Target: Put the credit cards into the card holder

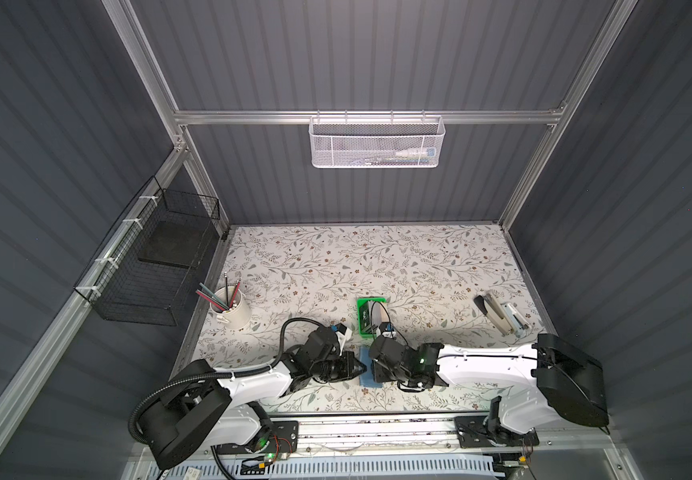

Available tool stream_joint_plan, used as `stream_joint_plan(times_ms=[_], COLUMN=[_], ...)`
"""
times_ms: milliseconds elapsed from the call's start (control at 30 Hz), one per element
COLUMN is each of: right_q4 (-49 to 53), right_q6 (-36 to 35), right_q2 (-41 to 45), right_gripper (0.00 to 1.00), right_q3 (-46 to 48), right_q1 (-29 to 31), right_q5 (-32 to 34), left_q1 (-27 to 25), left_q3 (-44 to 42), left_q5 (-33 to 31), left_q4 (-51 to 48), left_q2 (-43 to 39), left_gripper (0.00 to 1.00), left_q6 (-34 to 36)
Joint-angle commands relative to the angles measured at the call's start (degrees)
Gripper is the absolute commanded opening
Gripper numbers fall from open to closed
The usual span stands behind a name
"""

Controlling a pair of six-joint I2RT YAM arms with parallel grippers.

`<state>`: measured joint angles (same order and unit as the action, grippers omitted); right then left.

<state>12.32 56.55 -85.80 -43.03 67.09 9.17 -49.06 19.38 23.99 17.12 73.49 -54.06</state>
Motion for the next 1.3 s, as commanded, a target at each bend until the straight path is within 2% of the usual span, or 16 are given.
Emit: stream_joint_plan(times_ms=[0, 833, 1267], right_q4=[0.6, 6.4, -0.5], right_q6=[-0.3, 1.5, -3.3], right_q2=[-0.8, 2.8, 3.1], right_gripper=[0.3, 0.3, 0.32], right_q3=[-1.1, 0.8, 0.9], right_q1=[0.2, -0.2, -0.2], right_q5=[0.1, 5.9, 0.2], left_q1=[-0.2, -0.3, -0.7], left_q3=[1.7, 1.6, 1.5], left_q5=[0.6, 0.4, 0.1], left_q4=[-0.5, -0.3, 0.3], left_q2=[-0.4, -0.3, 0.1], left_gripper=[0.02, 0.02, 0.02], left_q6=[1.3, 1.2, 1.1])
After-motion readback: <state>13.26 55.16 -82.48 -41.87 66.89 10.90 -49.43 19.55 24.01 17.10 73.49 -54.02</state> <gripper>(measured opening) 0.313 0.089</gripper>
